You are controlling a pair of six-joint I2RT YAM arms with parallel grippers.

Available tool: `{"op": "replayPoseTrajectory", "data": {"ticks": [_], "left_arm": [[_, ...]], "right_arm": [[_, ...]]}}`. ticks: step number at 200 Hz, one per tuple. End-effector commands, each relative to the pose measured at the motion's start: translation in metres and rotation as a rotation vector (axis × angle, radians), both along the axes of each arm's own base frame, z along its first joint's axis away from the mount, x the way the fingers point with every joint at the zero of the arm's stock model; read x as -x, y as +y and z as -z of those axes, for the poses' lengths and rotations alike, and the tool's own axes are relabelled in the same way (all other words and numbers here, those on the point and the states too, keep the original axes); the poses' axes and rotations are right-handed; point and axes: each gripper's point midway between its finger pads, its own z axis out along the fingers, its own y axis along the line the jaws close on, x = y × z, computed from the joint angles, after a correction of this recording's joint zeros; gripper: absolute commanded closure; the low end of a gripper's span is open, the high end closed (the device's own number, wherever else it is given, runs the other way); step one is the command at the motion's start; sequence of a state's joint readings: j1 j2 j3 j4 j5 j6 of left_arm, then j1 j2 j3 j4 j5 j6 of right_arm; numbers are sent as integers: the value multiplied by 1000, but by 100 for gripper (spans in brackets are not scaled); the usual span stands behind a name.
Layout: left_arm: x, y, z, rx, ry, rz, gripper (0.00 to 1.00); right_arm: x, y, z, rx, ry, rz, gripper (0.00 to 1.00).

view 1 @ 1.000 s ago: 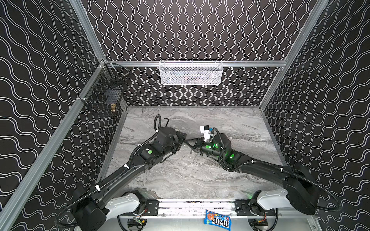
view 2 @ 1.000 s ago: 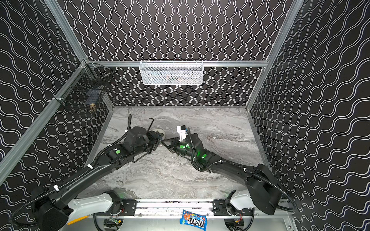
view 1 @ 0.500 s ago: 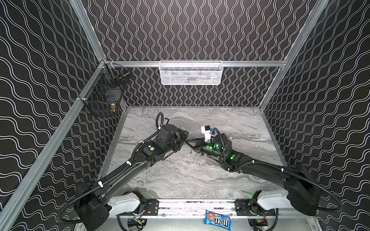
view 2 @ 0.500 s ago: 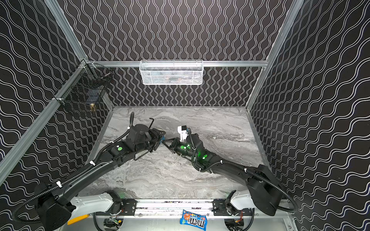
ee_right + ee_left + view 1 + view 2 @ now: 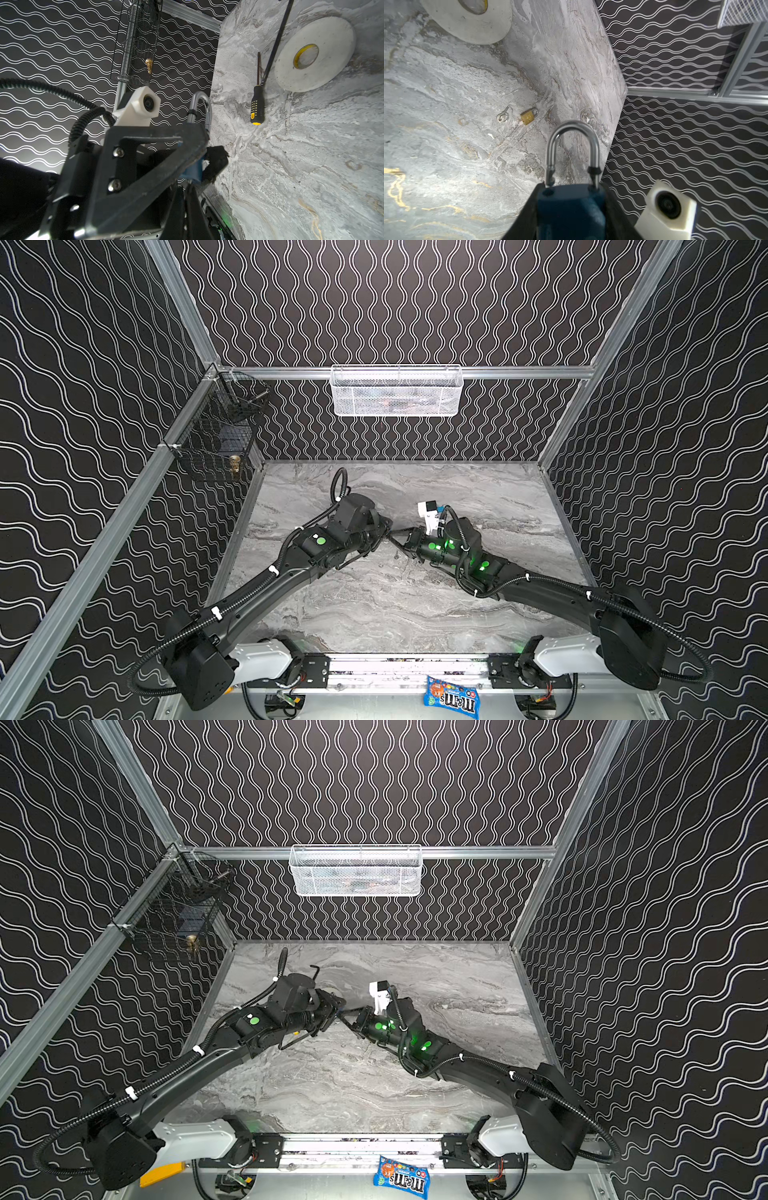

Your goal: Unlock with the key

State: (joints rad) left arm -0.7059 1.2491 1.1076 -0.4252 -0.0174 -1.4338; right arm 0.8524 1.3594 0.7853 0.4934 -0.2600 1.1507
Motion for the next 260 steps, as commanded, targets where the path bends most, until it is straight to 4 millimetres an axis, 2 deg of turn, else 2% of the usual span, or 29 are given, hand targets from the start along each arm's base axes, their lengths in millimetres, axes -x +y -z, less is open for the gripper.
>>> {"op": "replayPoseTrajectory", "data": {"ticks": [1,77,97,133,162,174,192,209,212,220,260], "left_arm": [[-5,-6,-14,8,-52,30,71],[-7,4,-21,-63,-112,44,89],[-9,8,-21,-91,-128,48,90],[-14,18,-24,-144,-199,78,93],[-12,29,-26,-261,-291,154,95],[-10,32,-26,-337,-339,208,96],[-7,39,-27,-448,-446,281,98],[-1,42,-27,-498,-570,332,97],[0,42,-28,-505,-598,341,97],[3,42,-25,-524,-644,367,97],[12,39,-21,-601,-808,466,95]], "right_arm": [[6,4,-3,-9,-12,-40,100],[5,4,-9,27,-58,-43,100],[5,1,-9,38,-67,-35,82],[9,-7,-14,77,-105,-30,70],[6,-25,-22,125,-153,-1,61],[4,-32,-27,152,-172,-8,53],[-3,-38,-25,211,-160,-75,42],[-7,-46,-13,278,-133,-136,35],[-9,-45,-24,272,-159,-139,33],[-10,-45,-25,283,-176,-161,30],[-21,-36,-15,393,-173,-258,21]]}}
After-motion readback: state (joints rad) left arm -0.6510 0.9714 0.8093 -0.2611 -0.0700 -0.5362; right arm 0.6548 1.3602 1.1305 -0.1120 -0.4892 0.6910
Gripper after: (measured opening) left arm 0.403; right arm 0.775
